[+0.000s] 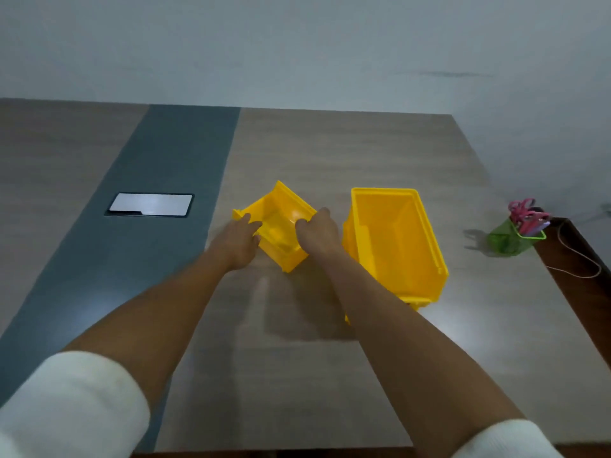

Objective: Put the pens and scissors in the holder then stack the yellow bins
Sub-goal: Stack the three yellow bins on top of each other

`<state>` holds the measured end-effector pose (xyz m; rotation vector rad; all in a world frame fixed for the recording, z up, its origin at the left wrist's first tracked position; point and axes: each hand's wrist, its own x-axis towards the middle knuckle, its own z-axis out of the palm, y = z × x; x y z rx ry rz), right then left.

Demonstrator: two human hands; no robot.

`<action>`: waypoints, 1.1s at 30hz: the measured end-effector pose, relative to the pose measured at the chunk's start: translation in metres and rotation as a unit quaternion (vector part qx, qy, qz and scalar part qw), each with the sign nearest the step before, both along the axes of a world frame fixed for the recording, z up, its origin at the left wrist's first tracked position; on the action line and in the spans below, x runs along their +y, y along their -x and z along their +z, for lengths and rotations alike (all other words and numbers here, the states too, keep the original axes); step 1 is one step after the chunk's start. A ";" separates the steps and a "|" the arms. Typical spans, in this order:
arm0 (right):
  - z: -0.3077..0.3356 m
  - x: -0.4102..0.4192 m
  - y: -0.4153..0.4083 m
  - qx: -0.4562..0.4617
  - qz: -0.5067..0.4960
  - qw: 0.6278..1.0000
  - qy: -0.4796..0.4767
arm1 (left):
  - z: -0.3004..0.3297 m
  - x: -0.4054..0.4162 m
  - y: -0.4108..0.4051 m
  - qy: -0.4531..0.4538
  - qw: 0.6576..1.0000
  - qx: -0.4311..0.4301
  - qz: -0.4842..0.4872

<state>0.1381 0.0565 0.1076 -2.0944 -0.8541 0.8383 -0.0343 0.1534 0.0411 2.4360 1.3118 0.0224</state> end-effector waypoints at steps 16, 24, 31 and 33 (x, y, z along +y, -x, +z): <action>-0.113 0.023 0.056 0.229 -0.140 0.962 -0.047 | -0.039 0.034 0.038 -0.030 0.994 -0.063 -0.086; -0.131 0.040 0.012 -0.064 -0.009 0.998 0.012 | -0.041 0.045 0.053 -0.015 0.993 -0.069 0.090; -0.115 0.032 0.016 0.015 -0.104 0.993 -0.056 | -0.060 0.020 0.064 0.191 0.942 -0.197 0.195; -0.115 0.019 0.033 0.058 -0.078 0.993 -0.060 | -0.066 0.010 0.059 0.192 0.919 -0.238 0.250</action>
